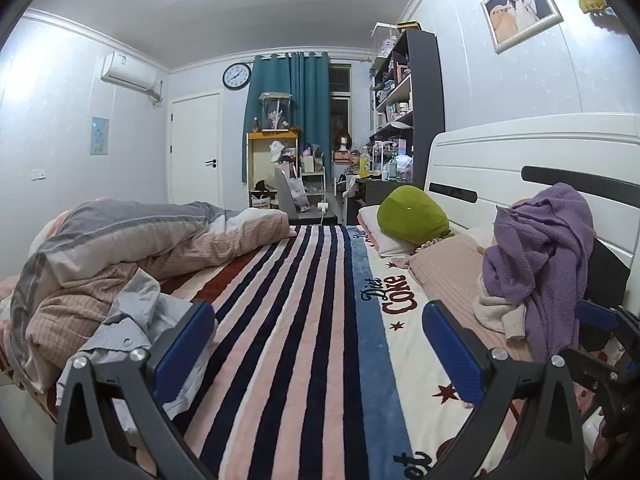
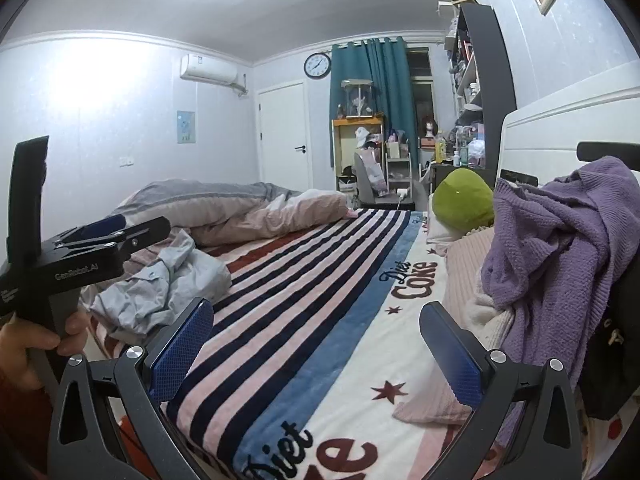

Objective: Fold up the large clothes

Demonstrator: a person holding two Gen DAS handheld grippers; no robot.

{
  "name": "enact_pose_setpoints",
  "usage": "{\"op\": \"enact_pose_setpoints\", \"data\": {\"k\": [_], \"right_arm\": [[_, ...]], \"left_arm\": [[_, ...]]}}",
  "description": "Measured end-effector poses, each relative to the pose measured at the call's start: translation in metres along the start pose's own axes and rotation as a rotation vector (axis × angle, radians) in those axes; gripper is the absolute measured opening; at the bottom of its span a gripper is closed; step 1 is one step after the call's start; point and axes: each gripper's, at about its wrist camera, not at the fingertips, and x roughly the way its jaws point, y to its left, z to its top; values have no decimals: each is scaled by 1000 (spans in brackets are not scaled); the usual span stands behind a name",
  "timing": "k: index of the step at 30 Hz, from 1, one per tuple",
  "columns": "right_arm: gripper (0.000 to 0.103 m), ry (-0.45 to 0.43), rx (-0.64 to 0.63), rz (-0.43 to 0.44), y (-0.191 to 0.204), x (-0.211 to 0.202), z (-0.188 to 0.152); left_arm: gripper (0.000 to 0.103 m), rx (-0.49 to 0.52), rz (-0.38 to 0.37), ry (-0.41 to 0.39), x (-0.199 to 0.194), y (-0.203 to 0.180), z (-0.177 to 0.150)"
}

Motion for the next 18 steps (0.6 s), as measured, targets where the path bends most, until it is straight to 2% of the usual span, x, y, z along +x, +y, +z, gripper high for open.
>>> {"op": "enact_pose_setpoints", "data": {"k": [18], "right_arm": [[103, 1, 9, 19, 4, 2, 0]], "left_arm": [[102, -17, 0, -1, -5, 11, -3]]}}
